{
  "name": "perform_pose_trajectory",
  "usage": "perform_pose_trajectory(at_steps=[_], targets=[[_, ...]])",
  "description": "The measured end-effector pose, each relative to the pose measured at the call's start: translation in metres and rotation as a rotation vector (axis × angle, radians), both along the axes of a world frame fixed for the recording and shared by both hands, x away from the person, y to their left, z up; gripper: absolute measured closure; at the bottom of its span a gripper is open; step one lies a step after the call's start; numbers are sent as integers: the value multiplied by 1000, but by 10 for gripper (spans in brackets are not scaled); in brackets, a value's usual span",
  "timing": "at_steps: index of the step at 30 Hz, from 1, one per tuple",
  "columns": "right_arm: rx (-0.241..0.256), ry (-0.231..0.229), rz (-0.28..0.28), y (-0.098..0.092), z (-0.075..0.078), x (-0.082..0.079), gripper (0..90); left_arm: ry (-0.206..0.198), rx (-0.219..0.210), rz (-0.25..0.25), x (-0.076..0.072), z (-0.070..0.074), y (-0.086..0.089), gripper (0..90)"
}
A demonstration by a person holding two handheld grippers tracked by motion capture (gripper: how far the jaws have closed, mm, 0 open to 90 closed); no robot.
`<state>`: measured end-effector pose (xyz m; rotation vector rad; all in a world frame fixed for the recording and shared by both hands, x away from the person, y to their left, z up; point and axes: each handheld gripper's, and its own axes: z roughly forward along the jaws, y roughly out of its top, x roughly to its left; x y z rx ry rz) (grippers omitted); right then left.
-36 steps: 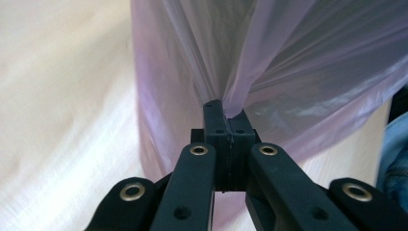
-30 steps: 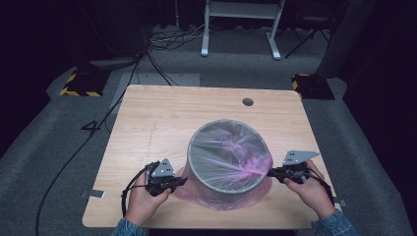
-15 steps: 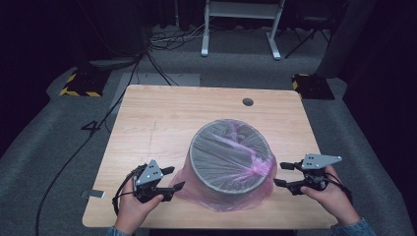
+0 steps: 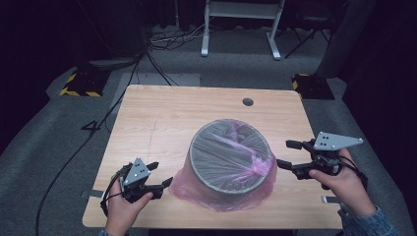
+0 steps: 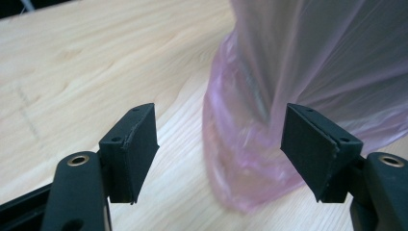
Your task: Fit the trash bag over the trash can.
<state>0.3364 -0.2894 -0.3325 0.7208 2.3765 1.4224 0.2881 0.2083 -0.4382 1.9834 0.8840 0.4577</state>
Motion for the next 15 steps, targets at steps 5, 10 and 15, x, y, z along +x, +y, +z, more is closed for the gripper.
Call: perform_pose_trajectory(at_steps=[5,10,15], targets=[[2,-15,14,17,20,6,245,18,13,29,-1,-5,7,277],[2,-25,27,35,33,14,245,49,43,53,0,-12,15,260],[-11,-31,57,57,43,23,237,69,40,88,1,-21,26,249]])
